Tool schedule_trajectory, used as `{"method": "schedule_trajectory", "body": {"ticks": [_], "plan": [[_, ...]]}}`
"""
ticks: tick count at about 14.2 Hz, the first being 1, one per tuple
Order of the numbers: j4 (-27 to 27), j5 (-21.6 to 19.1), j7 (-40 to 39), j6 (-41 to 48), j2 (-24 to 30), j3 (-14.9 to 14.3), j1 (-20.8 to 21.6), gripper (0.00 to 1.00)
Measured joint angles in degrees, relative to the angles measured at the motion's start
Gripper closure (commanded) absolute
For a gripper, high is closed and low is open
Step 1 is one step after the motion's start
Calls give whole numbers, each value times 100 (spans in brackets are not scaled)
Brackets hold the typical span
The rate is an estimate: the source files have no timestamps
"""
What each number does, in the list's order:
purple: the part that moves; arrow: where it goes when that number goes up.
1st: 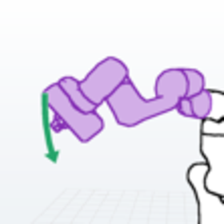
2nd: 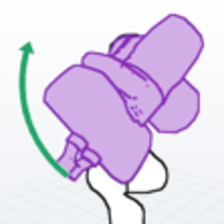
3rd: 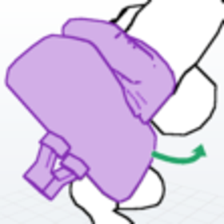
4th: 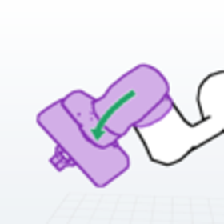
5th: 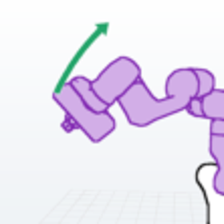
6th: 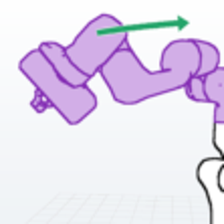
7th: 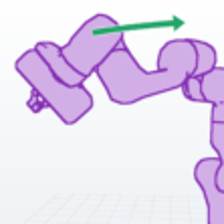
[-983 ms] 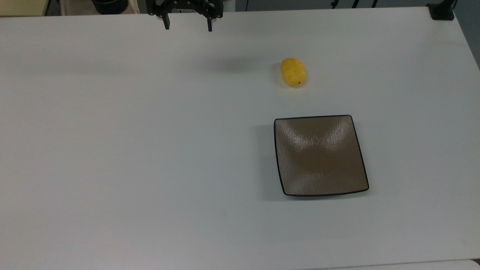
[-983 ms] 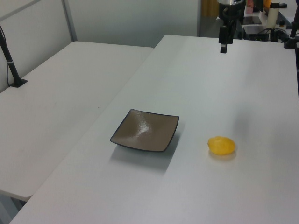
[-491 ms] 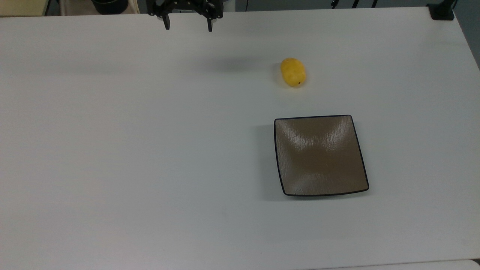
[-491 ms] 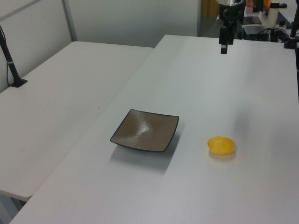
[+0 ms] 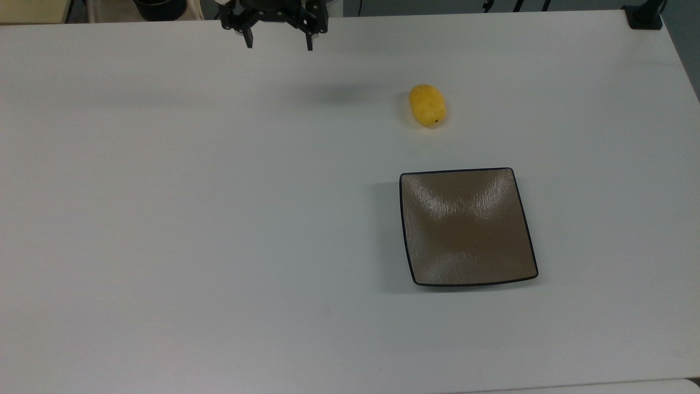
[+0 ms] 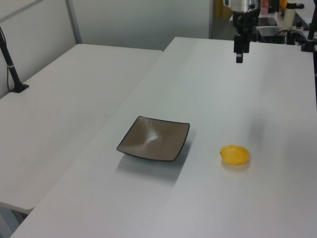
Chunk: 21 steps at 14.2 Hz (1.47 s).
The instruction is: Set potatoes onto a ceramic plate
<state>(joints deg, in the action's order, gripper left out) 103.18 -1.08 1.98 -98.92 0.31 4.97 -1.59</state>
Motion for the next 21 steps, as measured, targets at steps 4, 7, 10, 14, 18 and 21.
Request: {"method": "schedule_trajectory", "body": {"ticks": [4, 7, 10, 14, 18, 21], "plan": [[249, -677, 235, -465, -48, 40, 441, 0], [467, -735, 342, -763, -86, 428, 672, 0], [740, -735, 668, -1301, -319, 755, 827, 0], [874, -674, 682, -1332, -813, 822, 1078, 0], [1156, -449, 701, -1733, -1135, 1083, 1167, 0], [1245, -283, 715, -2022, -1473, 1133, 1216, 0]]}}
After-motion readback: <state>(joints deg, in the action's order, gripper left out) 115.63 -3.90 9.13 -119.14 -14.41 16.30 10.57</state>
